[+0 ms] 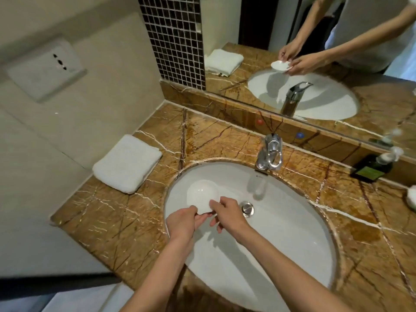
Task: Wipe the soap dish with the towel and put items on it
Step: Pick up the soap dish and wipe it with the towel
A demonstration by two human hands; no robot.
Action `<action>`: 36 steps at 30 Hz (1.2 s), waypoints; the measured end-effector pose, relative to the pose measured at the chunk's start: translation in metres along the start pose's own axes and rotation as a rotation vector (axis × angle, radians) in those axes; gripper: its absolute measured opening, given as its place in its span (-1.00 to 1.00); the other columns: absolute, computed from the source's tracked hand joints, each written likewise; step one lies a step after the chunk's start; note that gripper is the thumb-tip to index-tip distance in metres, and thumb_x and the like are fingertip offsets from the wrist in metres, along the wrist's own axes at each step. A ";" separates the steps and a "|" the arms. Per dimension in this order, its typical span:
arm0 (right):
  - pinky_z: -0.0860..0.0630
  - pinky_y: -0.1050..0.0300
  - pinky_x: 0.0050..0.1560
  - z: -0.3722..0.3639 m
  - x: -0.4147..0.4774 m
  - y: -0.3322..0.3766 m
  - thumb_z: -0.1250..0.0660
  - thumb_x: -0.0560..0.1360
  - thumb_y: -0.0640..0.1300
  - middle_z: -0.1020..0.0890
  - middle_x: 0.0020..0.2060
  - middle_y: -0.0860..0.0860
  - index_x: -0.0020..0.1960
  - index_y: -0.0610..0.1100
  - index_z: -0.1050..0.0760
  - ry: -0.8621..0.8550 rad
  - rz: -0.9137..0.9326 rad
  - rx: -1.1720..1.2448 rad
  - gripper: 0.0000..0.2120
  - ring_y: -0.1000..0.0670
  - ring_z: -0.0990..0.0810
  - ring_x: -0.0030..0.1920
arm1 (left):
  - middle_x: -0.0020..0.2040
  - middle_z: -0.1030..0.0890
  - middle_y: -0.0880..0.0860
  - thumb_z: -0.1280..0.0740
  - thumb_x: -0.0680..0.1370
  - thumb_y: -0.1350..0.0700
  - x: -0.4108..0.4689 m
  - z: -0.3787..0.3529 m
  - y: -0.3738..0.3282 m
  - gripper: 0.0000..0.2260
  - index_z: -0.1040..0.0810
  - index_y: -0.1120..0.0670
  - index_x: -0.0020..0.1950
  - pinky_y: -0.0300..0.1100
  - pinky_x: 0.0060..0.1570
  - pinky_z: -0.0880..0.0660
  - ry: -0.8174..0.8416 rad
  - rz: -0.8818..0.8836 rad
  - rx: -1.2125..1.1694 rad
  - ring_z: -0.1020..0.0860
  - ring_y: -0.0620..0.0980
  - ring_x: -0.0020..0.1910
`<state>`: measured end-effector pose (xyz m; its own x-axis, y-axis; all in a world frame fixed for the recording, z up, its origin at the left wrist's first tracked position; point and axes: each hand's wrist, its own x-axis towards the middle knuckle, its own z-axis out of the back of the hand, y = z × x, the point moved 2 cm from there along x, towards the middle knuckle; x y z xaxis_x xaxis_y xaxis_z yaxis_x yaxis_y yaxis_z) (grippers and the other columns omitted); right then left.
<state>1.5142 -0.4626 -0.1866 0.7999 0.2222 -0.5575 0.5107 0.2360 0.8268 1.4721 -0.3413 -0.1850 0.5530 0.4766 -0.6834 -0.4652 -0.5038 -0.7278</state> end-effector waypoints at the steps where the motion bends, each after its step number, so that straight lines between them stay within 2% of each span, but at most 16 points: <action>1: -0.38 0.12 -0.52 -0.011 0.003 0.002 -0.24 0.55 -0.17 -0.62 -0.27 -0.19 -0.04 -0.40 -0.48 -0.019 -0.010 -0.003 -0.75 -0.16 -0.58 -0.36 | -0.39 -0.67 0.24 -0.26 0.44 0.37 0.007 0.005 -0.005 -0.94 -0.52 0.34 -0.16 -0.26 -0.41 -0.59 -0.001 0.007 -0.015 -0.69 0.11 -0.30; 3: -0.39 0.14 -0.53 -0.029 0.013 0.006 -0.22 0.53 -0.21 -0.64 -0.27 -0.23 -0.04 -0.41 -0.52 -0.060 -0.014 -0.004 -0.76 -0.11 -0.58 -0.38 | -0.36 -0.67 0.25 -0.27 0.44 0.38 0.021 0.013 -0.015 -0.94 -0.52 0.35 -0.12 -0.26 -0.43 -0.58 -0.002 0.022 -0.031 -0.69 0.11 -0.32; 6: -0.39 0.12 -0.50 -0.053 0.033 0.012 -0.20 0.47 -0.27 -0.66 -0.29 -0.29 -0.15 -0.33 -0.57 -0.116 -0.018 -0.011 -0.81 -0.17 -0.55 -0.38 | -0.28 -0.68 0.26 -0.30 0.45 0.36 0.043 0.027 -0.029 -0.90 -0.56 0.35 -0.08 -0.23 -0.38 -0.61 0.006 0.045 -0.014 -0.70 0.10 -0.28; 10: -0.38 0.12 -0.49 -0.076 0.059 0.025 -0.18 0.41 -0.32 -0.59 -0.52 -0.14 -0.24 -0.31 -0.55 -0.177 -0.027 0.006 -0.81 -0.13 -0.49 -0.46 | -0.25 -0.70 0.19 -0.40 0.45 0.28 0.072 0.047 -0.048 -0.90 -0.63 0.31 -0.09 -0.27 -0.31 -0.61 0.086 0.009 0.097 -0.70 0.00 -0.26; 13: -0.36 0.18 -0.55 -0.090 0.072 0.040 -0.17 0.42 -0.35 -0.52 -0.62 -0.07 -0.27 -0.33 -0.52 -0.169 -0.012 -0.006 -0.81 -0.05 -0.43 -0.59 | -0.27 -0.71 0.12 -0.44 0.43 0.19 0.089 0.058 -0.073 -0.92 -0.68 0.17 -0.25 -0.11 -0.11 -0.62 0.097 -0.097 0.252 -0.69 0.03 -0.20; 15: -0.36 0.18 -0.55 -0.098 0.077 0.049 -0.16 0.43 -0.36 -0.50 -0.64 -0.08 -0.30 -0.35 -0.50 -0.154 0.006 -0.025 -0.81 -0.04 -0.40 -0.62 | -0.26 -0.69 0.08 -0.45 0.43 0.19 0.101 0.064 -0.093 -0.94 -0.66 0.16 -0.23 -0.09 -0.13 -0.63 0.086 -0.149 0.255 -0.66 0.03 -0.21; 18: -0.37 0.19 -0.56 -0.107 0.082 0.058 -0.17 0.44 -0.36 -0.50 -0.62 -0.10 -0.27 -0.37 -0.51 -0.118 0.004 -0.051 -0.81 -0.03 -0.40 -0.62 | -0.26 -0.64 0.02 -0.43 0.46 0.17 0.119 0.070 -0.124 -0.93 -0.63 0.17 -0.13 -0.24 -0.34 -0.60 0.106 -0.209 0.253 -0.61 -0.06 -0.28; 23: -0.40 0.16 -0.52 -0.114 0.093 0.067 -0.18 0.45 -0.33 -0.52 -0.59 -0.11 -0.23 -0.37 -0.52 -0.055 0.005 -0.103 -0.82 -0.05 -0.43 -0.58 | -0.27 -0.64 0.07 -0.43 0.46 0.19 0.142 0.073 -0.146 -0.91 -0.67 0.20 -0.10 -0.08 -0.21 -0.64 0.166 -0.264 0.430 -0.60 0.00 -0.30; 26: -0.41 0.15 -0.54 -0.122 0.097 0.071 -0.21 0.48 -0.30 -0.58 -0.53 -0.13 -0.21 -0.30 -0.52 -0.029 0.001 -0.090 -0.85 -0.11 -0.52 -0.49 | -0.36 -0.63 0.02 -0.43 0.44 0.22 0.150 0.078 -0.148 -0.94 -0.69 0.16 -0.21 -0.09 -0.24 -0.64 0.110 -0.316 0.487 -0.60 -0.02 -0.37; 28: -0.40 0.19 -0.59 -0.128 0.100 0.074 -0.23 0.50 -0.27 -0.60 -0.53 -0.07 -0.13 -0.20 -0.50 -0.006 0.003 -0.047 -0.91 -0.09 -0.57 -0.48 | -0.35 -0.65 0.02 -0.43 0.44 0.21 0.154 0.079 -0.146 -0.91 -0.69 0.13 -0.26 -0.11 -0.27 -0.64 0.065 -0.334 0.470 -0.63 -0.01 -0.33; 31: -0.35 0.20 -0.61 -0.133 0.106 0.082 -0.17 0.49 -0.32 -0.57 -0.55 -0.10 0.00 -0.20 -0.46 -0.007 0.032 -0.059 -0.85 -0.08 -0.51 -0.55 | -0.28 -0.69 0.03 -0.40 0.46 0.16 0.157 0.077 -0.146 -0.89 -0.68 0.09 -0.25 -0.10 -0.23 -0.65 0.065 -0.335 0.440 -0.66 -0.01 -0.26; 32: -0.34 0.19 -0.61 -0.133 0.109 0.084 -0.16 0.49 -0.33 -0.55 -0.57 -0.11 0.03 -0.23 -0.46 -0.021 0.036 -0.060 -0.83 -0.06 -0.47 -0.57 | -0.26 -0.69 0.01 -0.39 0.48 0.13 0.159 0.076 -0.148 -0.89 -0.69 0.08 -0.21 -0.09 -0.21 -0.65 0.085 -0.355 0.468 -0.65 -0.04 -0.25; 34: -0.33 0.18 -0.59 -0.129 0.115 0.085 -0.15 0.50 -0.33 -0.52 -0.61 -0.11 0.06 -0.28 -0.45 -0.080 0.024 -0.050 -0.82 -0.04 -0.40 -0.61 | -0.13 -0.68 -0.06 -0.36 0.51 0.06 0.161 0.075 -0.155 -0.84 -0.67 0.08 0.00 -0.13 -0.13 -0.63 0.103 -0.470 0.615 -0.62 -0.13 -0.21; 36: -0.34 0.18 -0.58 -0.123 0.121 0.086 -0.17 0.50 -0.30 -0.52 -0.57 -0.13 0.08 -0.31 -0.46 -0.178 0.002 -0.058 -0.81 -0.02 -0.41 -0.62 | 0.06 -0.64 -0.03 -0.34 0.53 0.02 0.167 0.074 -0.163 -0.72 -0.57 0.09 0.21 -0.15 0.04 -0.55 0.048 -0.670 0.826 -0.58 -0.10 -0.01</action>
<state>1.6160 -0.2988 -0.1928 0.8467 0.0528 -0.5294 0.4941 0.2909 0.8193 1.5891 -0.1258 -0.1845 0.8883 0.4377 -0.1389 -0.3706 0.5049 -0.7796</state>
